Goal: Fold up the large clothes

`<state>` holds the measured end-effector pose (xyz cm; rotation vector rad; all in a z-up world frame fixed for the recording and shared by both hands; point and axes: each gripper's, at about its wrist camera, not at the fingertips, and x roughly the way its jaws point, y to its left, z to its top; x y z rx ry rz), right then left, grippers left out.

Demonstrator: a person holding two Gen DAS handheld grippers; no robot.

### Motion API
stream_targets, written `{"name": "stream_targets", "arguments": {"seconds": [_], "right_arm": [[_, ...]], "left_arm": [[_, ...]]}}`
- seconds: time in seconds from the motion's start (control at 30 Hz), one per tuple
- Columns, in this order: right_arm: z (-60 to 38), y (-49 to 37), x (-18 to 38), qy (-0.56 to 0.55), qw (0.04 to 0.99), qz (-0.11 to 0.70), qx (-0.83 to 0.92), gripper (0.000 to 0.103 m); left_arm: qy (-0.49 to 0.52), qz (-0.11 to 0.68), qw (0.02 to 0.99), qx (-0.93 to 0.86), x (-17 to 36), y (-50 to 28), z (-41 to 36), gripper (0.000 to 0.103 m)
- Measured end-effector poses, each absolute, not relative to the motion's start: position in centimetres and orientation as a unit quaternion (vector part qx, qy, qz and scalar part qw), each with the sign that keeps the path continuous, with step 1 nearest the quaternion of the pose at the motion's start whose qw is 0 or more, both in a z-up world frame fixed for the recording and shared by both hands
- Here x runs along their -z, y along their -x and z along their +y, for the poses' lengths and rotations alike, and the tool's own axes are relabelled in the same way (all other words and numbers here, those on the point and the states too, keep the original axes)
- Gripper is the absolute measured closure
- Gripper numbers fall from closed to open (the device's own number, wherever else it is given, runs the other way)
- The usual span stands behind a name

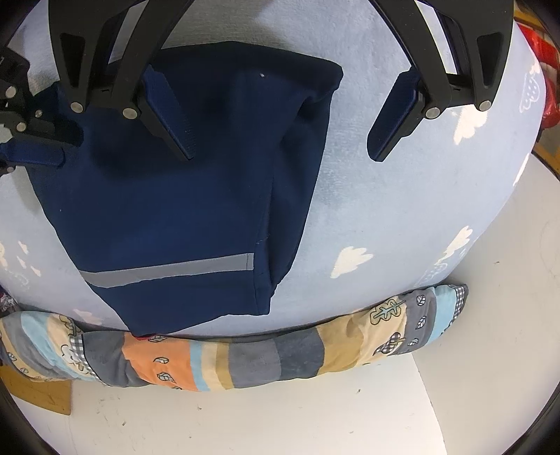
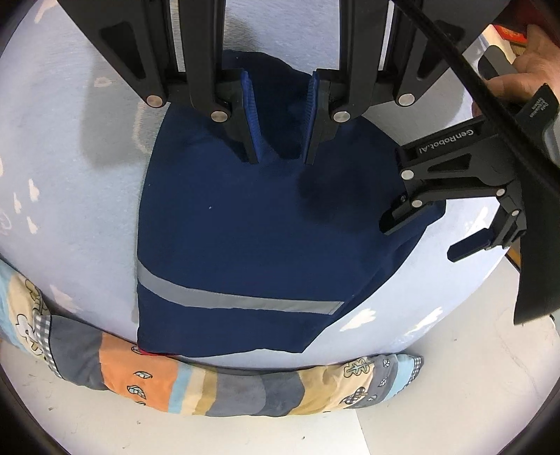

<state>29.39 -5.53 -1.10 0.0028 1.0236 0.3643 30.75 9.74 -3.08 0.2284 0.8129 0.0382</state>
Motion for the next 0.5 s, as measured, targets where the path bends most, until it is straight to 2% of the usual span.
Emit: {"name": "stream_targets", "arguments": {"seconds": [0.5], "right_arm": [[-5.1, -29.29, 1.86, -0.001, 0.848, 0.497, -0.183, 0.077]], "left_arm": [[-0.109, 0.38, 0.918, -0.025, 2.46, -30.45, 9.75, 0.005]]}}
